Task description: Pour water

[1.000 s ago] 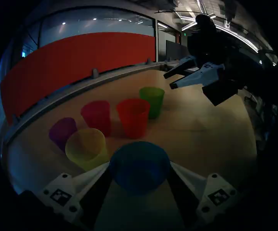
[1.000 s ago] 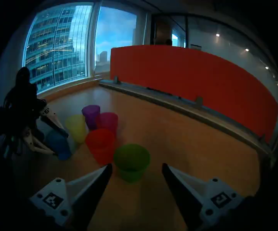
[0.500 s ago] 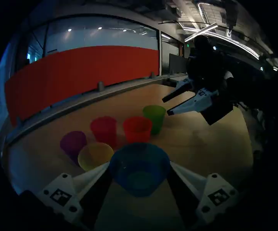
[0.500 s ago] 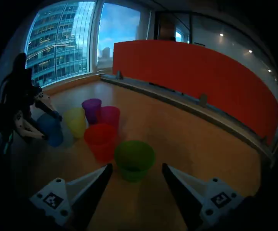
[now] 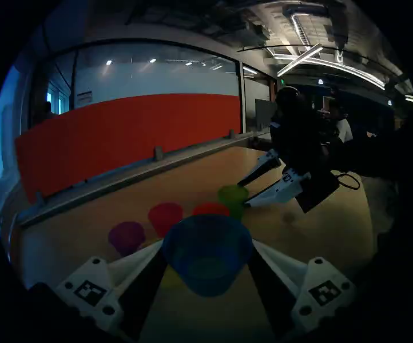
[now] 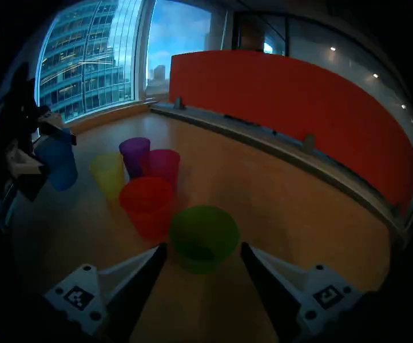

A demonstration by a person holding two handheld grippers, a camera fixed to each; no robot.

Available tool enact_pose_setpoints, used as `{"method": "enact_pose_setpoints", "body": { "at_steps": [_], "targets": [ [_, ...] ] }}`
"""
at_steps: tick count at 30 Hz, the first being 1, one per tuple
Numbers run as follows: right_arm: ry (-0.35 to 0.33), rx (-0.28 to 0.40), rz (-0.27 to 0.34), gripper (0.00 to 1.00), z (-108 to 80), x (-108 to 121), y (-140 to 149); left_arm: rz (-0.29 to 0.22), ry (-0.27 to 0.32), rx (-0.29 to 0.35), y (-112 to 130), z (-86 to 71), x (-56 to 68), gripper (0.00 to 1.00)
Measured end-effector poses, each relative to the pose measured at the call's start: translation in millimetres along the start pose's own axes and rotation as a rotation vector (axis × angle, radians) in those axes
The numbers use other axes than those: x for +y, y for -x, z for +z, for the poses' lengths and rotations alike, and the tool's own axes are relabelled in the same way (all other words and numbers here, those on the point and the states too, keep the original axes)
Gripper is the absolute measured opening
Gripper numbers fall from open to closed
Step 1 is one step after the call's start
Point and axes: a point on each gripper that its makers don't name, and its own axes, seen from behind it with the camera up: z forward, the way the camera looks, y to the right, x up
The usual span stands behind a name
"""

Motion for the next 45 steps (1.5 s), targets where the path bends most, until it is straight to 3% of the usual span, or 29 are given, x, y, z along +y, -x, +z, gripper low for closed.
{"method": "enact_pose_setpoints", "body": {
  "at_steps": [18, 20, 27, 34, 45],
  "targets": [
    [-0.009, -0.030, -0.006, 1.00, 28.1, 0.9, -2.8, 0.010, -0.043, 0.043, -19.2, -24.2, -9.5, 0.87],
    [-0.005, -0.031, -0.007, 0.95, 30.4, 2.0, -2.2, 0.011, -0.045, 0.042, -18.9, -25.7, -10.4, 0.87],
    [0.003, -0.021, -0.013, 0.93, 29.5, 1.9, -3.3, 0.014, -0.056, 0.041, -19.6, -29.7, -13.1, 0.87],
    [0.010, 0.020, -0.007, 0.93, 13.0, 0.2, -16.6, 0.017, -0.062, 0.049, -25.3, -32.1, -12.5, 0.87],
    [0.020, 0.135, -0.005, 0.93, -36.8, -9.1, -53.9, 0.024, -0.083, 0.049, -29.4, -36.7, -14.9, 0.87]
  ]
}}
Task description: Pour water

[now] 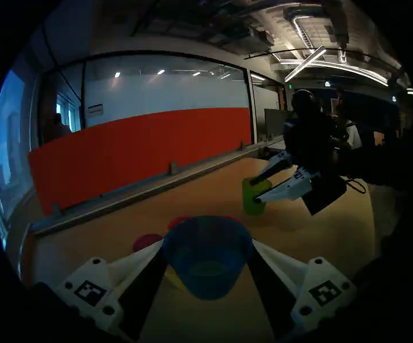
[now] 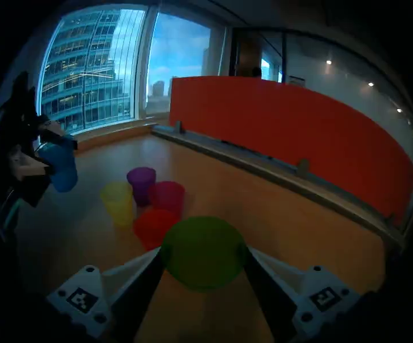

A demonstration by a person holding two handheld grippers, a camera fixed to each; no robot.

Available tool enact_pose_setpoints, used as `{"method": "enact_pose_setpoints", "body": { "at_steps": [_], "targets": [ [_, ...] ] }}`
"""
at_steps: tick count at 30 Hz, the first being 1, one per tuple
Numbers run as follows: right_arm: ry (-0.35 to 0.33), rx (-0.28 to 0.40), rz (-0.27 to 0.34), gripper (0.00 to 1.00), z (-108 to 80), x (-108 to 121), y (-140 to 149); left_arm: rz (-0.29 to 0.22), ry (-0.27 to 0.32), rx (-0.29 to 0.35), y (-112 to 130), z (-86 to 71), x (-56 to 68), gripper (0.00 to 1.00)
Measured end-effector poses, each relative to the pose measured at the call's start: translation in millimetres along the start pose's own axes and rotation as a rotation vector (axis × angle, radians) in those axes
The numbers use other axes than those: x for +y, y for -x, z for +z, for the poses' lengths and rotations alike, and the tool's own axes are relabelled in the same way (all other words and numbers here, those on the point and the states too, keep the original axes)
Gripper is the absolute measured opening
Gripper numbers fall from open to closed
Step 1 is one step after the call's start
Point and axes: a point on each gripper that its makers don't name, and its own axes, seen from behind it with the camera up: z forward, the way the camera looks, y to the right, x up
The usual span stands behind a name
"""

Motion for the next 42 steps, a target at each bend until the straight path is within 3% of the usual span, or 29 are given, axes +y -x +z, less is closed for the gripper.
{"method": "enact_pose_setpoints", "body": {
  "at_steps": [15, 21, 30, 42],
  "targets": [
    [0.005, 0.178, -0.001, 0.93, -52.8, -22.3, -62.0, -0.048, -0.016, 0.059, -17.6, -3.1, -5.5, 0.87],
    [0.014, 0.237, -0.028, 0.93, -70.4, -33.2, -80.7, -0.080, 0.001, 0.096, -32.7, -5.7, -0.6, 0.87],
    [0.007, 0.305, -0.025, 0.93, -88.2, -49.2, -98.2, -0.086, 0.011, 0.150, -56.5, -10.8, 5.2, 0.87],
    [0.008, 0.345, -0.025, 0.93, -99.9, -51.2, -107.9, -0.077, 0.008, 0.188, -73.0, -17.7, 6.3, 0.87]
  ]
}}
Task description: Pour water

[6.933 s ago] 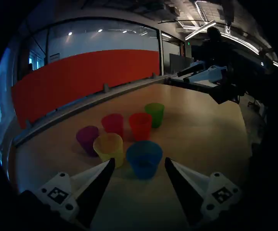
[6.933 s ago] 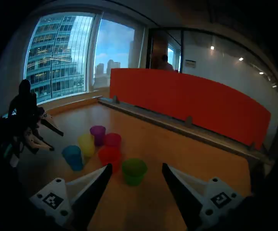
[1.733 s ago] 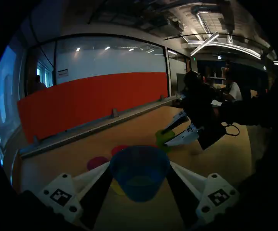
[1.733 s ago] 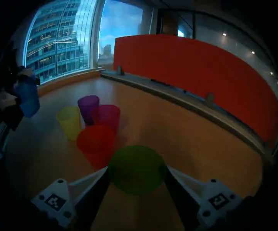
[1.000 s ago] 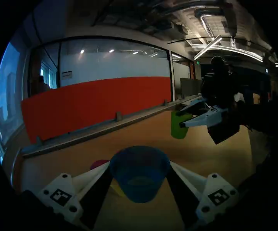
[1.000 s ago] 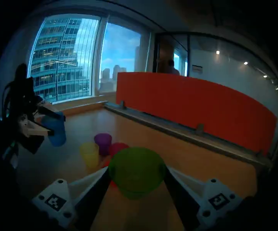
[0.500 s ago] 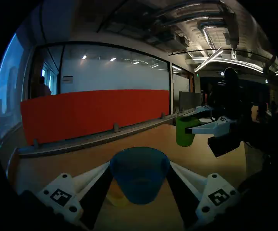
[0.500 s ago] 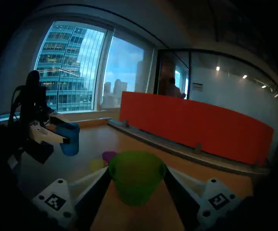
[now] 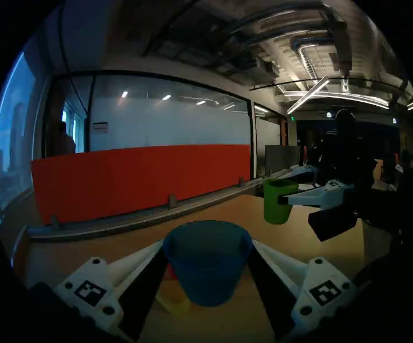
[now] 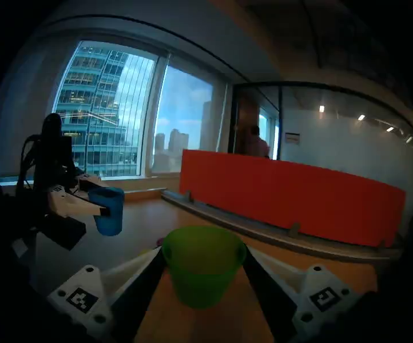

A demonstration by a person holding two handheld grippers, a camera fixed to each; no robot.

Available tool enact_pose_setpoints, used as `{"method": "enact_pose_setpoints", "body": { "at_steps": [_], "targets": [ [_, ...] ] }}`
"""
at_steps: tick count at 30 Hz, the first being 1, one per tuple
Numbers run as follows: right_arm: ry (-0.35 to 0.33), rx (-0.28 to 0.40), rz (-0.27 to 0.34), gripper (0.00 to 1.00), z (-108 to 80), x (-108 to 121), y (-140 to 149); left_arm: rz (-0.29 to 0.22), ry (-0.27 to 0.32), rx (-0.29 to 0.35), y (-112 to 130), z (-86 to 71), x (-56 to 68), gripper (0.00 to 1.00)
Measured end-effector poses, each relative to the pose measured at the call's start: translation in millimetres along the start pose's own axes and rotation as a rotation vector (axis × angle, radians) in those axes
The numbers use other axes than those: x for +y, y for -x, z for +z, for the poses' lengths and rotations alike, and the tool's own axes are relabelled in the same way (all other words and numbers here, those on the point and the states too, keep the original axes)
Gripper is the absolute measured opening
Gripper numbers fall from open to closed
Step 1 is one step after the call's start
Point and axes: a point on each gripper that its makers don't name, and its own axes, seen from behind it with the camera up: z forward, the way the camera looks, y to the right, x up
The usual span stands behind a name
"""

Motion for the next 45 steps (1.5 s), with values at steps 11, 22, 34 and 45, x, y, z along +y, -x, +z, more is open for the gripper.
{"method": "enact_pose_setpoints", "body": {
  "at_steps": [11, 22, 34, 45],
  "targets": [
    [-0.027, 0.002, -0.011, 0.93, -3.3, -10.2, -1.2, 0.018, 0.005, 0.022, -15.6, 2.6, 4.0, 0.87],
    [-0.083, -0.003, -0.004, 0.93, -2.3, -29.8, 4.8, 0.081, -0.019, 0.023, -32.4, 5.2, -0.1, 0.87],
    [-0.134, -0.004, -0.007, 0.93, -0.1, -50.0, 11.3, 0.212, -0.047, 0.025, -50.6, 5.3, -1.3, 0.87],
    [-0.181, 0.003, -0.007, 0.92, 4.6, -68.2, 12.8, 0.337, -0.070, 0.024, -65.4, 7.0, 0.2, 0.87]
  ]
}}
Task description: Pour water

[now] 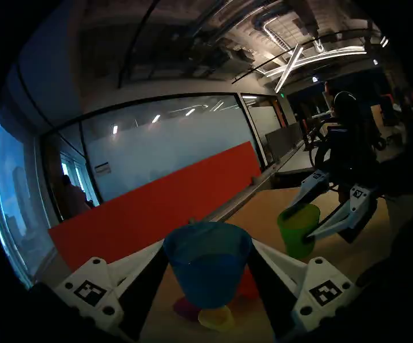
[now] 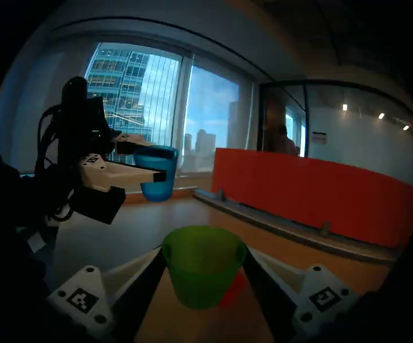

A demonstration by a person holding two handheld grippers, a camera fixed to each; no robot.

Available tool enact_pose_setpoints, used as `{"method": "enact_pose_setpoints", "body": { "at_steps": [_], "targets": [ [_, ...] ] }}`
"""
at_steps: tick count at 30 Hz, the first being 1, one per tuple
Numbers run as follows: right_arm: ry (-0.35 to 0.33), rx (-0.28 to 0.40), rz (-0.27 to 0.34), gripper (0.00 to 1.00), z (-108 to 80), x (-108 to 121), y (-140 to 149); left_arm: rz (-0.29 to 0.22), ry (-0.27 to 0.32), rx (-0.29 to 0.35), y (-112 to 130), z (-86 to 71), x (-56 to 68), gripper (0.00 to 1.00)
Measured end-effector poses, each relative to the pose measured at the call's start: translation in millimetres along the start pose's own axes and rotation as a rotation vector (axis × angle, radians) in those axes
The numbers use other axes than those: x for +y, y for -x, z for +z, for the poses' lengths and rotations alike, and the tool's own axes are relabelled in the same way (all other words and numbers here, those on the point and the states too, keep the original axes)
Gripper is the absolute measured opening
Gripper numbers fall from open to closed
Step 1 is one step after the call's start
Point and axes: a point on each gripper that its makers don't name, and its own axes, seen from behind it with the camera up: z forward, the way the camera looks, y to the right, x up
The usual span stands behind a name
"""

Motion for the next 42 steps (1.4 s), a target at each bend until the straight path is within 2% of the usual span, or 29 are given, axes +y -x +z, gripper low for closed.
{"method": "enact_pose_setpoints", "body": {
  "at_steps": [12, 29, 42],
  "targets": [
    [-0.053, 0.008, -0.021, 0.92, 8.1, -22.1, -4.8, 0.088, -0.011, 0.004, -12.5, 2.5, -6.2, 0.87],
    [-0.117, 0.009, -0.030, 0.92, 20.5, -49.0, -5.4, 0.269, -0.017, 0.002, -32.7, 1.0, -5.9, 0.87],
    [-0.156, 0.014, -0.039, 0.92, 26.3, -66.0, -7.1, 0.381, -0.012, 0.016, -48.1, -2.2, 2.4, 0.87]
  ]
}}
